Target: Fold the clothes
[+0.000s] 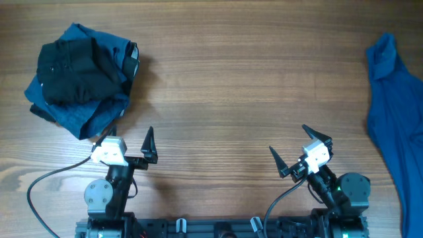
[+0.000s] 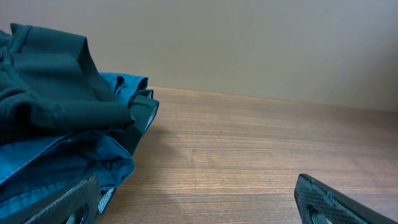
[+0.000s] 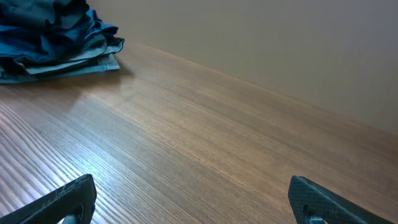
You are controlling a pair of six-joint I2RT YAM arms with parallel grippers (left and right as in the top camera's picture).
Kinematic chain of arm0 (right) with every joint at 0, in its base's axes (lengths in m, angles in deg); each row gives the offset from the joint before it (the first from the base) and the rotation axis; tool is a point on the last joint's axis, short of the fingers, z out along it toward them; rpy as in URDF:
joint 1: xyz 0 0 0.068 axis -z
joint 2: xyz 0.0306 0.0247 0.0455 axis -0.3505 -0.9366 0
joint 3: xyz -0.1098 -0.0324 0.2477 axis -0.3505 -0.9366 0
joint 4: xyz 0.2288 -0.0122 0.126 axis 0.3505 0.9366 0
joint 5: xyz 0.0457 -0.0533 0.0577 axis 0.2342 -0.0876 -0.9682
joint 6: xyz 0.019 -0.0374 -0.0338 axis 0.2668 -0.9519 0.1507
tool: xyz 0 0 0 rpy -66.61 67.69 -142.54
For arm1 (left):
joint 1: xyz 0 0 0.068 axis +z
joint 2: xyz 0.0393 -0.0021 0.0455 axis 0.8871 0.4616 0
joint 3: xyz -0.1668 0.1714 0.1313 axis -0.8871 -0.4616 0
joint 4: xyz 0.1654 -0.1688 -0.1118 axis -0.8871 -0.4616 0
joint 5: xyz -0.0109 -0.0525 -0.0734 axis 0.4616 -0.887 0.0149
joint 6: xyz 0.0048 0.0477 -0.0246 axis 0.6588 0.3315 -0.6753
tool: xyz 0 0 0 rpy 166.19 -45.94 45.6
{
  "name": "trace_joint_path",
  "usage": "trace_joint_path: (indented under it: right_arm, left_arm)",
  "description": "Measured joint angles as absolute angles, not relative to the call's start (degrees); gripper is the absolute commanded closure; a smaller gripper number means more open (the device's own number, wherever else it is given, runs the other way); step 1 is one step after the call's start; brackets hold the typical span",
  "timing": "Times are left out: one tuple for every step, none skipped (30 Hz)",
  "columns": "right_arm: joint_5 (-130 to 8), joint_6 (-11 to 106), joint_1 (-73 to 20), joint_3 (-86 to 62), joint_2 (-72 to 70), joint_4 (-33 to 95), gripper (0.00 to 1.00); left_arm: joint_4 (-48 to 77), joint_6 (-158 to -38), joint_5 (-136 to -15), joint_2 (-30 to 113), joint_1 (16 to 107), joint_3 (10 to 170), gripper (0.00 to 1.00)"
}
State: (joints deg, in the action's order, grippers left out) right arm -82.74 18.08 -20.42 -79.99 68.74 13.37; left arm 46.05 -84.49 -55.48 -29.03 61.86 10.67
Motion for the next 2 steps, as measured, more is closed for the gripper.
trace_joint_path:
  right_arm:
    - [-82.7, 18.1, -20.4, -80.0, 68.7, 13.4, 0.0]
    - [-82.7, 18.1, -20.4, -80.0, 68.7, 13.4, 0.0]
  left_arm:
    - [46.0, -84.5, -55.5, -29.0, 61.9, 10.7, 0.0]
    - [46.0, -84.5, -55.5, -29.0, 61.9, 10.7, 0.0]
